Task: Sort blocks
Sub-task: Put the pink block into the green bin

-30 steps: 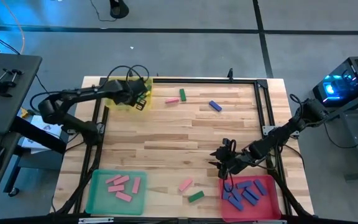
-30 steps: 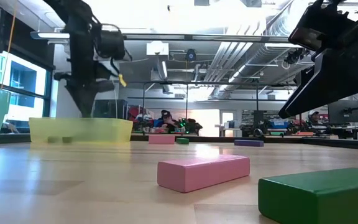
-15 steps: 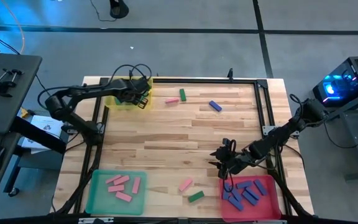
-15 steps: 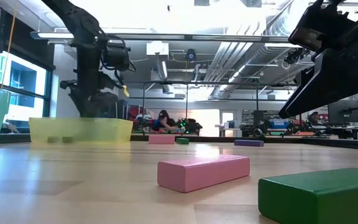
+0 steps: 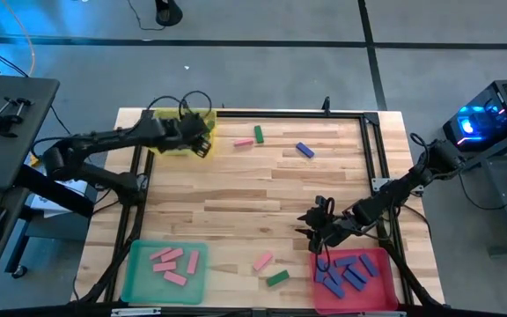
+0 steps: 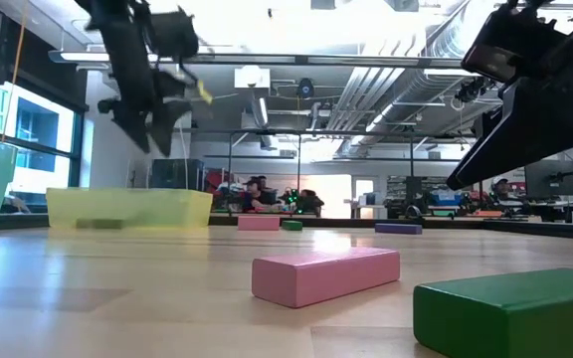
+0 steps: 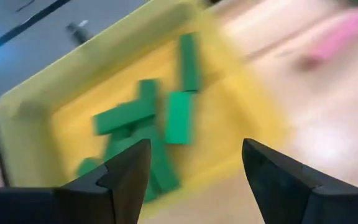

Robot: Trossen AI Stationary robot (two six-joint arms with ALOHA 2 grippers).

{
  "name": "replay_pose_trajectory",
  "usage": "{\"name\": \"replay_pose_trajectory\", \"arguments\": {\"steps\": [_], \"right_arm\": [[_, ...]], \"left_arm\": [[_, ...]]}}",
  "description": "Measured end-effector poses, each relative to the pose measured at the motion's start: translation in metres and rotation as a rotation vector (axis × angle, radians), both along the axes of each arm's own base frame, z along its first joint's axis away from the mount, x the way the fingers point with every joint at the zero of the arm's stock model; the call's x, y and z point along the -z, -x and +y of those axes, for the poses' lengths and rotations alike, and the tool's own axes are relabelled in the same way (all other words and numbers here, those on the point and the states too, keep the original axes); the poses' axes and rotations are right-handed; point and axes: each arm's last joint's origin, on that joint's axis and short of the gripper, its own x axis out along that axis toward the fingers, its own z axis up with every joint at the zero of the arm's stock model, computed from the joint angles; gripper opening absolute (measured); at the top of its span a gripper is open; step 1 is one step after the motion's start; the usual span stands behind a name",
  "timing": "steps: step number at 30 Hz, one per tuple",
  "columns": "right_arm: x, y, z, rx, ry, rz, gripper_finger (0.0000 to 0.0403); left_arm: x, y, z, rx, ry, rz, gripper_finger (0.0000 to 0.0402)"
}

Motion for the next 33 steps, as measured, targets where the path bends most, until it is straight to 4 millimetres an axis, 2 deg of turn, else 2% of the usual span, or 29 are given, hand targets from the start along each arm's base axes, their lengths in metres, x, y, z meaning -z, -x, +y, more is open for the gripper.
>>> {"name": "replay_pose_trajectory", "arguments": {"steps": [4,10,15,20,25,29,33], "right_arm": [[-0.001,-0.001,0.001,0.002,-0.008,-0.019,0.0163],[-0.008,-0.006,0.004,-0.036,-0.006,-0.094,0.0163],[-0.016,-0.012,0.008,-0.12,0.004,-0.18,0.0163],[-0.025,-0.02,0.013,-0.268,-0.008,-0.281,0.0163],[-0.016,-0.04,0.023,-0.419,0.033,-0.308,0.0163],[0.002,-0.069,0.036,-0.527,0.063,-0.222,0.0163],[0.021,-0.096,0.046,-0.589,0.11,-0.11,0.0163]], "left_arm": [[-0.013,-0.014,-0.044,0.127,-0.028,-0.118,0.024],[-0.02,-0.036,-0.122,0.323,-0.156,-0.288,0.024],[-0.015,-0.051,-0.184,0.465,-0.244,-0.427,0.0241],[0.003,-0.066,-0.231,0.581,-0.297,-0.501,0.0241],[0.026,-0.081,-0.259,0.637,-0.328,-0.538,0.0241],[0.042,-0.089,-0.266,0.637,-0.323,-0.542,0.0241],[0.05,-0.091,-0.267,0.623,-0.312,-0.538,0.0241]]}}
